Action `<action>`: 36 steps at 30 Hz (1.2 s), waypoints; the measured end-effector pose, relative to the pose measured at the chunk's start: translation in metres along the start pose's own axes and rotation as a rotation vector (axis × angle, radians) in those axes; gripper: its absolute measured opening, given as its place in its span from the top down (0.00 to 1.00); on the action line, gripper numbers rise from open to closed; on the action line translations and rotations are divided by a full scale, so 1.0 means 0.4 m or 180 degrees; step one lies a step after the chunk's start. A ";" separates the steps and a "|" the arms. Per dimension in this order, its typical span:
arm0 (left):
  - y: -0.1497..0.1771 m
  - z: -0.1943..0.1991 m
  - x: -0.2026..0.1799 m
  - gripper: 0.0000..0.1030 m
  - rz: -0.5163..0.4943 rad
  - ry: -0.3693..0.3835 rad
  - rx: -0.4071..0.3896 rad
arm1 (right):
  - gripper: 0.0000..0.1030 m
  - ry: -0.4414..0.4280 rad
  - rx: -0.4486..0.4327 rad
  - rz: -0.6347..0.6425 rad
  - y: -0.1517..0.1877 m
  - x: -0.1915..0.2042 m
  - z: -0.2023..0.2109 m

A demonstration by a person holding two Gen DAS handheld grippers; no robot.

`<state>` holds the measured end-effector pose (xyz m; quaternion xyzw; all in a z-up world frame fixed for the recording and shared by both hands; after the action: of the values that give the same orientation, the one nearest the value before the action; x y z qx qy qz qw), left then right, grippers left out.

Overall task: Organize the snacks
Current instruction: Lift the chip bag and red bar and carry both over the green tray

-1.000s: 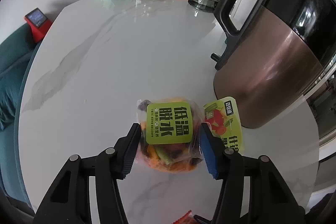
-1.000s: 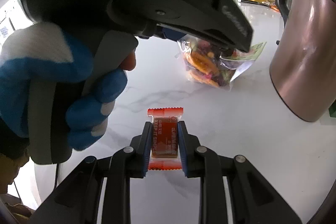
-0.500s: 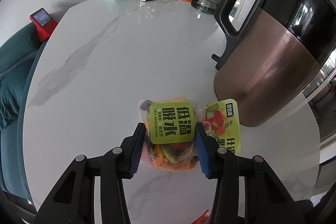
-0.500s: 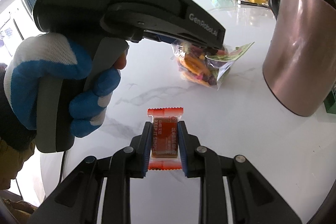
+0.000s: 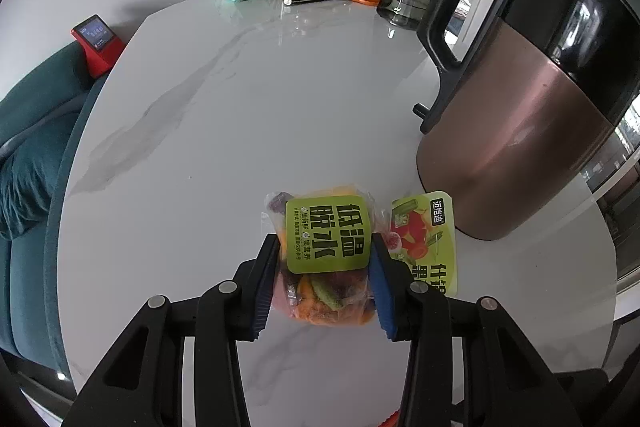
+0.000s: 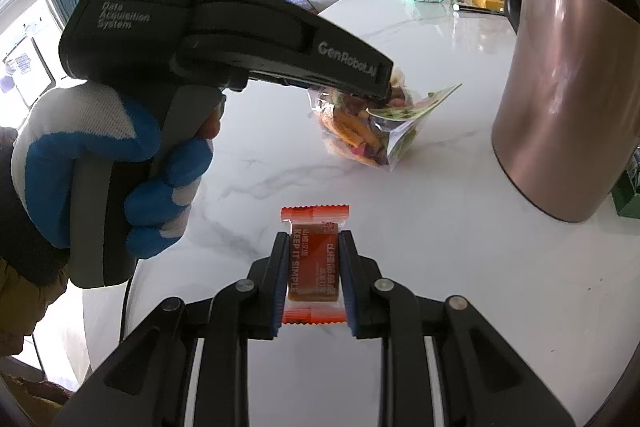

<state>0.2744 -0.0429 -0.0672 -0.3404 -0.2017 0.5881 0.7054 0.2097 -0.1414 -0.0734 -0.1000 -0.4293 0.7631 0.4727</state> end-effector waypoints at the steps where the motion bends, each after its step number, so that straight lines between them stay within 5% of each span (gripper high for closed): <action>1: 0.001 0.003 -0.001 0.63 -0.0006 -0.0009 0.0007 | 0.70 -0.0009 0.0000 0.0004 -0.002 -0.002 0.002; 23: 0.055 0.148 -0.041 0.63 -0.0170 -0.0042 0.0114 | 0.70 -0.0067 0.0002 0.0018 -0.007 -0.099 0.161; 36: 0.088 0.185 -0.328 0.63 -0.0321 0.0469 0.0203 | 0.70 0.0443 -0.0004 -0.0220 0.055 -0.367 0.387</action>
<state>0.1693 -0.1491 -0.0264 -0.3495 -0.1473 0.5313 0.7576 0.1875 -0.3507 -0.0322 -0.1382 -0.3990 0.7372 0.5274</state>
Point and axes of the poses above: each gripper's, at about its wrist camera, not at the fingertips, and z roughly against the way its jaws point, x to its left, y to its underside, the point moved 3 cm from there along -z, roughly the way its jaws point, and after that the axes turned 13 degrees about -x, right-handed, at the moved point
